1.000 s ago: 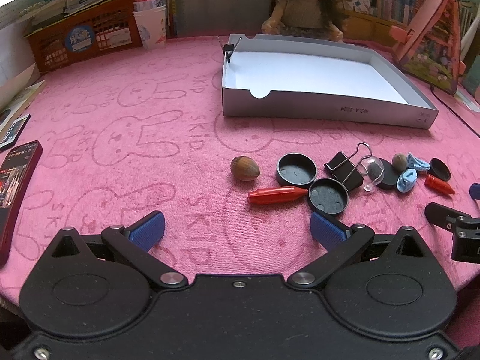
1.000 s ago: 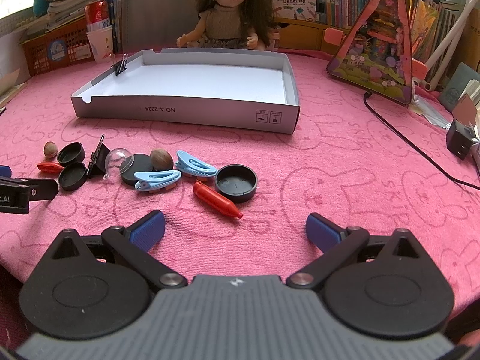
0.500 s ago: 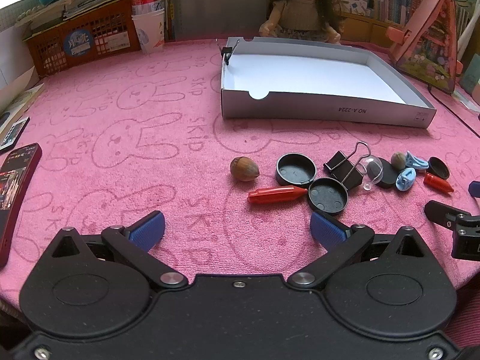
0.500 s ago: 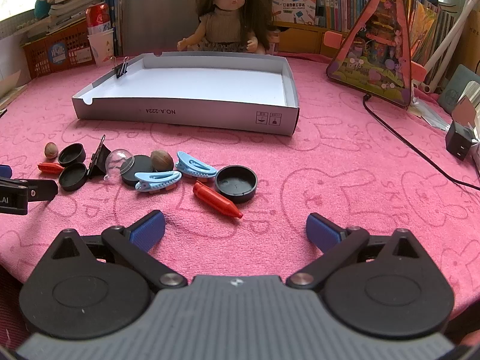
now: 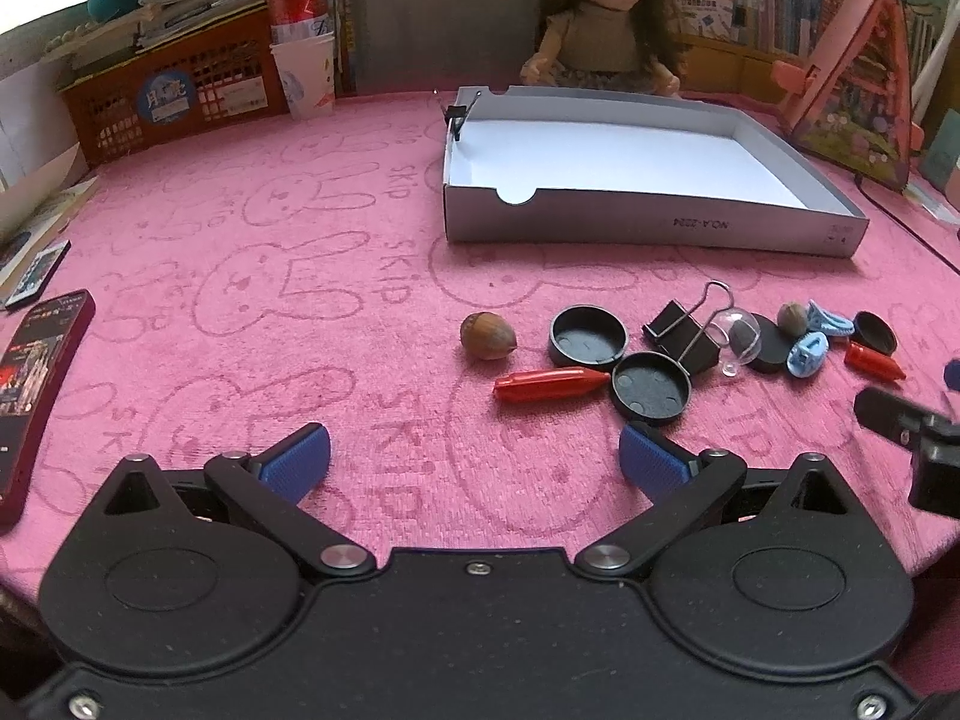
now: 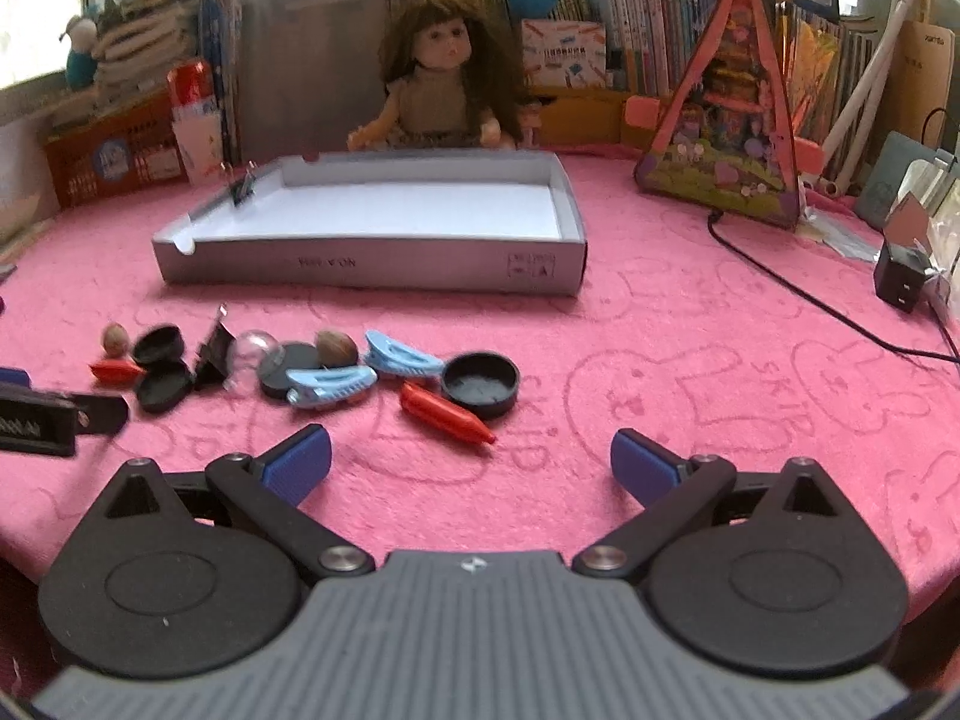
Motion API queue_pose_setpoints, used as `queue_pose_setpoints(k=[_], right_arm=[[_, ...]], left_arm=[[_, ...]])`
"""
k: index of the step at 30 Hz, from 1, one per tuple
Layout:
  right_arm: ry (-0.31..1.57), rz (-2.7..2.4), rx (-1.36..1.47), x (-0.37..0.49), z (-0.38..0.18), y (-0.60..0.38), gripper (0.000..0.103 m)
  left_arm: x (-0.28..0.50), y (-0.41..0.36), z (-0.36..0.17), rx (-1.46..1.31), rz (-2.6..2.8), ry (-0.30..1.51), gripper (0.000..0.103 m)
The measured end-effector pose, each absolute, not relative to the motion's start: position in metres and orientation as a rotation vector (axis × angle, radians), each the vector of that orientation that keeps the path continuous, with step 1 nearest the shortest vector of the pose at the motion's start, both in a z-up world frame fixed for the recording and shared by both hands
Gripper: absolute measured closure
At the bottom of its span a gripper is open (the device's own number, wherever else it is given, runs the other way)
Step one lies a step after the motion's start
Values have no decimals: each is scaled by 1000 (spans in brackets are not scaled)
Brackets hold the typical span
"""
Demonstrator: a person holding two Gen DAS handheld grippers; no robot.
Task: Organize rigid objects
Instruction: 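Grasp the red marker with the left tool while the right tool grasps the red crayon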
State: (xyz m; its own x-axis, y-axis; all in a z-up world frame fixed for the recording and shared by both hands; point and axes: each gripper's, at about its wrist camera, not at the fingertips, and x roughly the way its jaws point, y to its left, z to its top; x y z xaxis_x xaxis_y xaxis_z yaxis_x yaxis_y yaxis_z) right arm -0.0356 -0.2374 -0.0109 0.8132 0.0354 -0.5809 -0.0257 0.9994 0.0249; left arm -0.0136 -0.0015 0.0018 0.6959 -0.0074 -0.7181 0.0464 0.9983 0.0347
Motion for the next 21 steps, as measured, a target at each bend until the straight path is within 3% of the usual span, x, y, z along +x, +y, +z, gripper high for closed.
queue_pose_setpoints(k=[5, 10, 14, 16, 18, 21], right_arm=[[614, 63, -12, -36, -6, -229, 4], [648, 94, 12, -36, -7, -226, 12], [646, 102, 6, -37, -5, -223, 24], [654, 108, 13, -36, -4, -224, 29], [663, 112, 18, -35, -5, -224, 40], [660, 110, 8, -33, -6, -222, 50]], left_arm=[[-21, -6, 6, 73, -59, 788, 13], [-24, -8, 10, 45, -65, 768, 33], [-23, -10, 13, 52, -75, 733, 42], [-21, -10, 13, 37, -86, 735, 55], [-16, -10, 12, 15, -92, 750, 60], [-13, -10, 10, 0, -100, 760, 67]])
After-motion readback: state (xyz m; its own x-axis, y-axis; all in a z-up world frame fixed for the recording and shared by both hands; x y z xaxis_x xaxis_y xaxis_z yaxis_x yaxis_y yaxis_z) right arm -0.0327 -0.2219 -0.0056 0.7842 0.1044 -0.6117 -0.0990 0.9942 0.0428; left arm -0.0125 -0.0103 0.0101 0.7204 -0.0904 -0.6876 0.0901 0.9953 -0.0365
